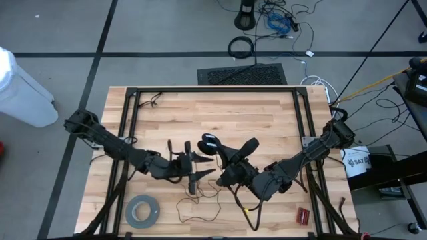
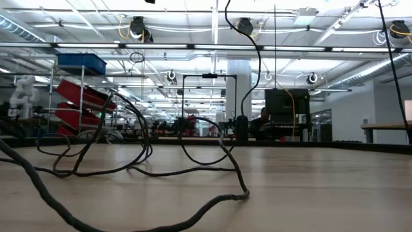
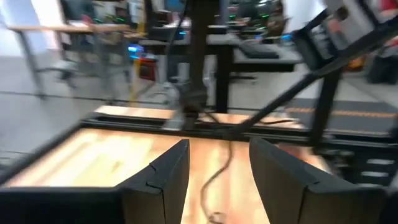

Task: Coil cords
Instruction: Uncoil the black wire from the spool

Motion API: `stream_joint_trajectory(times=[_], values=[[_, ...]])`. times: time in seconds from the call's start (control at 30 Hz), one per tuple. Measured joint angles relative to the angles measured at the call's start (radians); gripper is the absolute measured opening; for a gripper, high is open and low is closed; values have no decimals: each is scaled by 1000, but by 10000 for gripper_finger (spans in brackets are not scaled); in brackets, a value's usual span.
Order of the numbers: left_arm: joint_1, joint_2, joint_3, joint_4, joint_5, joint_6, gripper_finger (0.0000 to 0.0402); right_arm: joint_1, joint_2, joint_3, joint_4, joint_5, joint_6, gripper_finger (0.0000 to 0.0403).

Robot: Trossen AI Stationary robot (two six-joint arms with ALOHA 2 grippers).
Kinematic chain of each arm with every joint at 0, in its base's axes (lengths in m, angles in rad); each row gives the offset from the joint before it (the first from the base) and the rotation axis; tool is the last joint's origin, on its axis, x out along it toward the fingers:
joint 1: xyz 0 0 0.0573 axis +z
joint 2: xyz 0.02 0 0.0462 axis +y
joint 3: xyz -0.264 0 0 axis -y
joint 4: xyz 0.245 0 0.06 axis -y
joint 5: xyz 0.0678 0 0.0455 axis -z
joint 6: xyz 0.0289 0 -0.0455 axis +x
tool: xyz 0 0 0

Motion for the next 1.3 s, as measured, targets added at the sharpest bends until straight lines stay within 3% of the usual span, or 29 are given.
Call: stream_joint_trajectory(times=[0.47,1.3], values=[[7,0,0,41,125,-9,173,0,0,0,15,-34,-2,0],[26,1,0,52,67,-56,173,6,0,0,42,-78,6,0]])
